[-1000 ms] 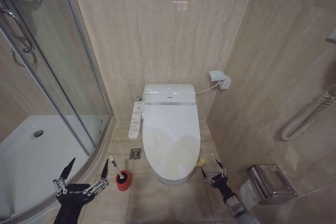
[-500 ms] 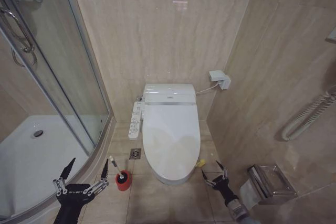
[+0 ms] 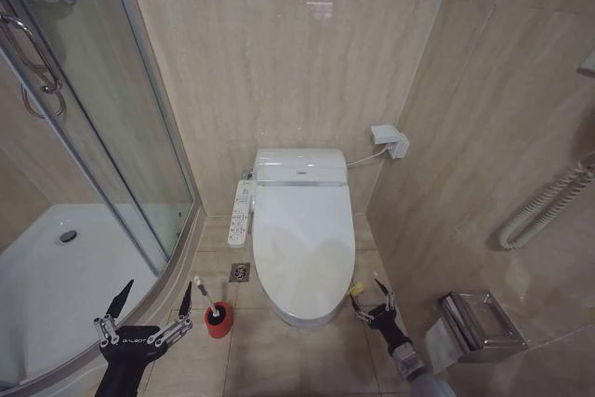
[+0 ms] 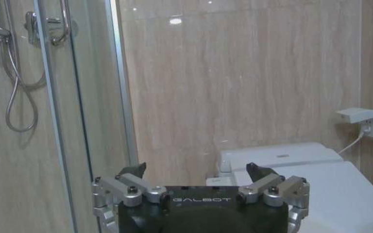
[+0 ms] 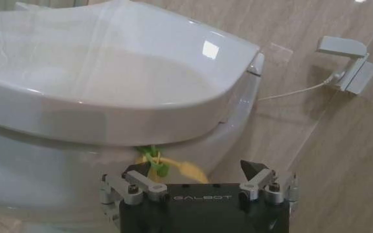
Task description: Open the toilet lid, clean the toilet bowl with a toilet brush, close the toilet lid, and flush.
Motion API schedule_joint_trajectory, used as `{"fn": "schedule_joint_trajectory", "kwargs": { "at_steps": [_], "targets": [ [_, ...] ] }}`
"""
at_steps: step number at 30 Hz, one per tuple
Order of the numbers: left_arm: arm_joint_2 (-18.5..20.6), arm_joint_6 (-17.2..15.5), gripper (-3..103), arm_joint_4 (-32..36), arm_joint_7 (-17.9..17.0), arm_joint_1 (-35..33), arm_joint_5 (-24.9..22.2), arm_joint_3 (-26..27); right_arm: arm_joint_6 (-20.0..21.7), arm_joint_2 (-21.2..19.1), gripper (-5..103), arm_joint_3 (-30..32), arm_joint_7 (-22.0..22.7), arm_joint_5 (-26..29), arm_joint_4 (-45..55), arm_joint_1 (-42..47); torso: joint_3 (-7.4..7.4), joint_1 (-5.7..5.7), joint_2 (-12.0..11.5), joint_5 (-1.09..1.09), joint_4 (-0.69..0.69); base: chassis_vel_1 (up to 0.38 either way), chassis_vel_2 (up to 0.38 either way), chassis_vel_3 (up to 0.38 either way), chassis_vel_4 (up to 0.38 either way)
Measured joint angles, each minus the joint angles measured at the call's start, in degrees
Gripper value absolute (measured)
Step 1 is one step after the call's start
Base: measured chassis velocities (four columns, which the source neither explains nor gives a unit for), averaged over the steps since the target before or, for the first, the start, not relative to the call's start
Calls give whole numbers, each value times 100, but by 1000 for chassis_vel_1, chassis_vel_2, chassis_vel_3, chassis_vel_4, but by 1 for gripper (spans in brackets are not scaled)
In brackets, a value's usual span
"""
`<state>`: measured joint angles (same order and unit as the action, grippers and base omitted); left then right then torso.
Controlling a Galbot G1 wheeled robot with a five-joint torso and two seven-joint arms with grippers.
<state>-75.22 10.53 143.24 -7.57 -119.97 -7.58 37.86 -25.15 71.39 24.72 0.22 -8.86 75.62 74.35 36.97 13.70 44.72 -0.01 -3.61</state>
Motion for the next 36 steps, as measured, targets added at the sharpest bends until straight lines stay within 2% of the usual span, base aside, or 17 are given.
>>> {"fn": "schedule_joint_trajectory", "kwargs": {
  "at_steps": [10,15,21,36],
  "targets": [
    [0,0,100,0,0,0,0,0,-119,64,91,-16,16,2,-352,-271,0,0,0,0,0,0,0,0,0],
    [0,0,100,0,0,0,0,0,-123,-27,91,32,11,6,-236,-204,0,0,0,2,5,0,0,0,0],
    [0,0,100,0,0,0,0,0,-160,-154,90,187,4,17,-126,-26,0,0,0,2,0,0,0,0,0],
    [0,0,100,0,0,0,0,0,-494,-224,89,218,-464,-4,123,429,0,0,0,1,0,0,0,0,0]
  ]
}}
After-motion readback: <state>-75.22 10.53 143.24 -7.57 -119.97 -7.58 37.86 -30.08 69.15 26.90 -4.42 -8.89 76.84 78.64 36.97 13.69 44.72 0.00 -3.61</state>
